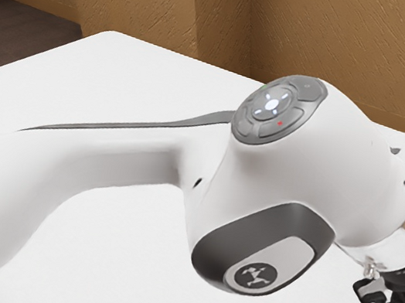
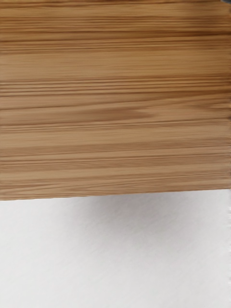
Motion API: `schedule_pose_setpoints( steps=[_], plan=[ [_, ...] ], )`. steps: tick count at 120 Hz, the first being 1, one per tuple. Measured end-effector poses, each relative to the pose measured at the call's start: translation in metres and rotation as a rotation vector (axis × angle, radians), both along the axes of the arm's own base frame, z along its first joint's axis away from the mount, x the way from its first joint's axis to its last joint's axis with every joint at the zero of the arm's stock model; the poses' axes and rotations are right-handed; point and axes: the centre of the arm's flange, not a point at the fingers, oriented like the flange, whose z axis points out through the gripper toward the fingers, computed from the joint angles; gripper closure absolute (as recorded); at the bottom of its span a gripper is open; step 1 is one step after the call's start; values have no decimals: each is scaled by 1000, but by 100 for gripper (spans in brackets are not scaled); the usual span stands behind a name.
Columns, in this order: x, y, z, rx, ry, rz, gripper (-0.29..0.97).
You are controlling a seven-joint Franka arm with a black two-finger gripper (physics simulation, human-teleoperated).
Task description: Pull the drawer handle with one arm to open the drawer
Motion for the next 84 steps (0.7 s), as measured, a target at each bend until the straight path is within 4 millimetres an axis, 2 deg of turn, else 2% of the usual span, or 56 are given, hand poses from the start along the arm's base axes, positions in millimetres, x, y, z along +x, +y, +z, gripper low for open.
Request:
schedule_pose_setpoints(
  steps=[60, 74, 84],
  plan=[
    [-39, 7, 1, 20, 80, 18, 1],
    [-49, 10, 11, 36, 64, 18, 1],
    [-61, 17, 31, 41, 43, 25, 1]
  ],
)
